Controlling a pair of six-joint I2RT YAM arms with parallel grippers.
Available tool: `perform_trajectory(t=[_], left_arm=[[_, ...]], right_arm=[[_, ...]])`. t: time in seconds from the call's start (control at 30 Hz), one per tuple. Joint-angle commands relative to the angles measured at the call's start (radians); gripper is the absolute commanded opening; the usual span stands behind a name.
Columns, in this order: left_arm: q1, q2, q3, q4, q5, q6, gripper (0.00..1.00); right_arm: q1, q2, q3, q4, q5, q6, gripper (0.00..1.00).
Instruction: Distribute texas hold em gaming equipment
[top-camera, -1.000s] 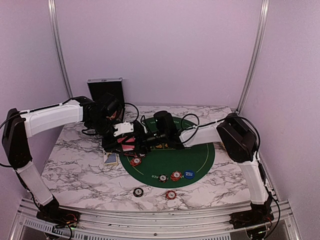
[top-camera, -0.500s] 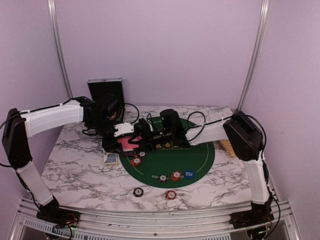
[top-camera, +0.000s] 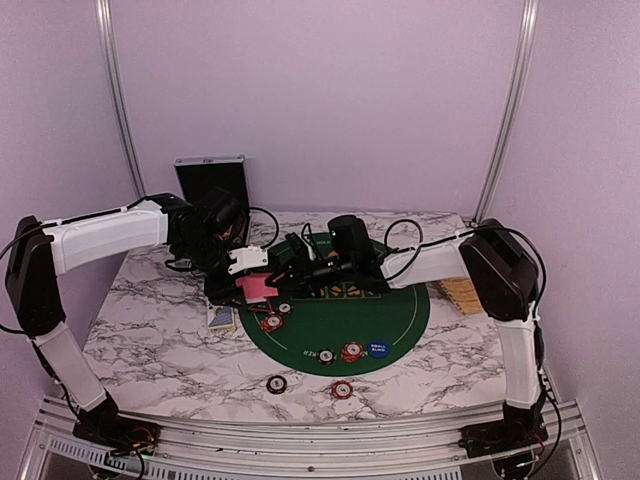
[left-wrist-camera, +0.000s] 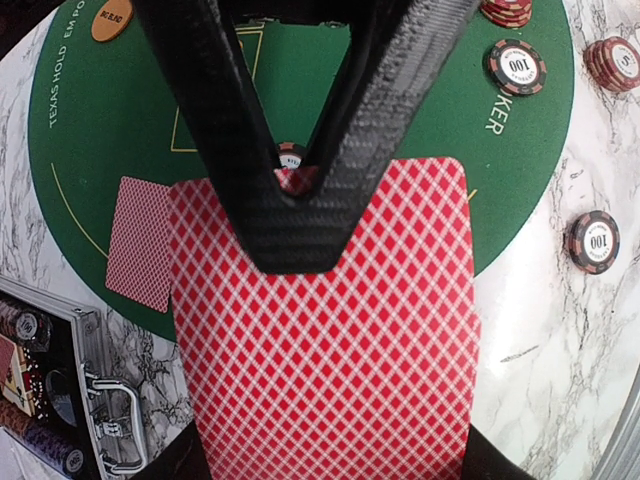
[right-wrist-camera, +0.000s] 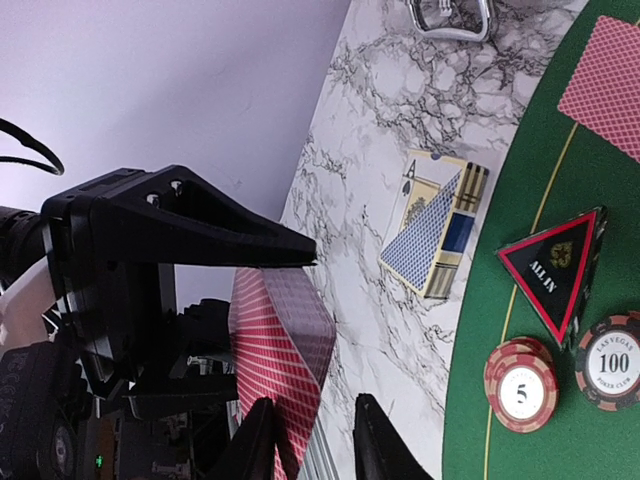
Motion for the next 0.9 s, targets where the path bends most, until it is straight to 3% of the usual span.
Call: perform_trajectory(t=[0.0, 0.2, 0.43, 0.87], left_arm=[[0.003, -0.003, 0.013, -0.007, 0.002, 0.007, 0.00], [0.003, -0.002, 0.010, -0.007, -0.007, 0.008, 0.00], [0.003, -0.001, 0.006, -0.007, -0.010, 0.012, 0.00], [0.003, 0.000, 0.014, -0.008, -0.014, 0.014, 0.00]], right_arm=[[-0.020, -0.056, -0.033, 0.030, 0.007, 0.026, 0.23], [-0.024, -0.058, -0.050, 0.096, -0.017, 0.079, 0.13], [-0.019, -0.037, -0.050, 0.179, -0.050, 0.136, 0.33], [-0.003, 0.007, -0.046, 0.222, -0.074, 0.175, 0.30]])
